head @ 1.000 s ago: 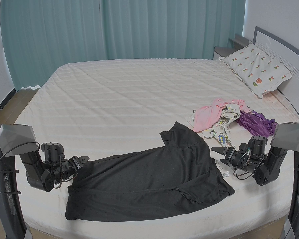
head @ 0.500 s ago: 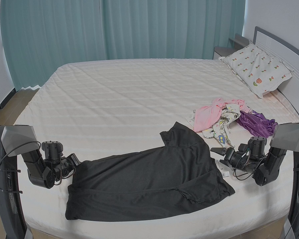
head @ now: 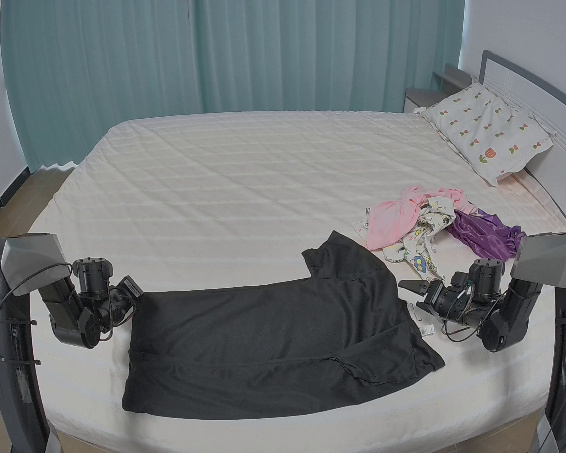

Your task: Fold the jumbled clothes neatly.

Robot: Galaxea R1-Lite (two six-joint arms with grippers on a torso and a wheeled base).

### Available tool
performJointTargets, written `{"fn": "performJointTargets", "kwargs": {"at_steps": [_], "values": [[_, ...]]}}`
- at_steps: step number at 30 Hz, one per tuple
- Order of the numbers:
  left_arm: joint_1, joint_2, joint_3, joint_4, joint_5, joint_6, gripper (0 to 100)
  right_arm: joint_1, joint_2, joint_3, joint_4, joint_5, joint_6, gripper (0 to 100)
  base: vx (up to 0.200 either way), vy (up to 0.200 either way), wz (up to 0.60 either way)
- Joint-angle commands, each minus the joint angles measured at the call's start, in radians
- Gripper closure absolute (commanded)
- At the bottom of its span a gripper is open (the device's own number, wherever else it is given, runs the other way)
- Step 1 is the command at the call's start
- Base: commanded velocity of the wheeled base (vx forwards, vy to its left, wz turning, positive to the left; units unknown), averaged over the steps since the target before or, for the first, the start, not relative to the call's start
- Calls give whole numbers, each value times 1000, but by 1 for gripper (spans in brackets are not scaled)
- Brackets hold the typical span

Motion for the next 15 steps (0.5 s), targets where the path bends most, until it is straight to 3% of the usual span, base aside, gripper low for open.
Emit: {"fn": "performJointTargets", "kwargs": {"at_steps": [1, 15], "values": [[9, 1, -21, 0, 3, -15, 100, 0, 0, 1, -2, 0, -11, 0, 0, 0, 0], [12, 4, -40, -2, 16, -47, 100, 4, 0, -25, -22, -24, -21, 0, 0, 0, 0]]}}
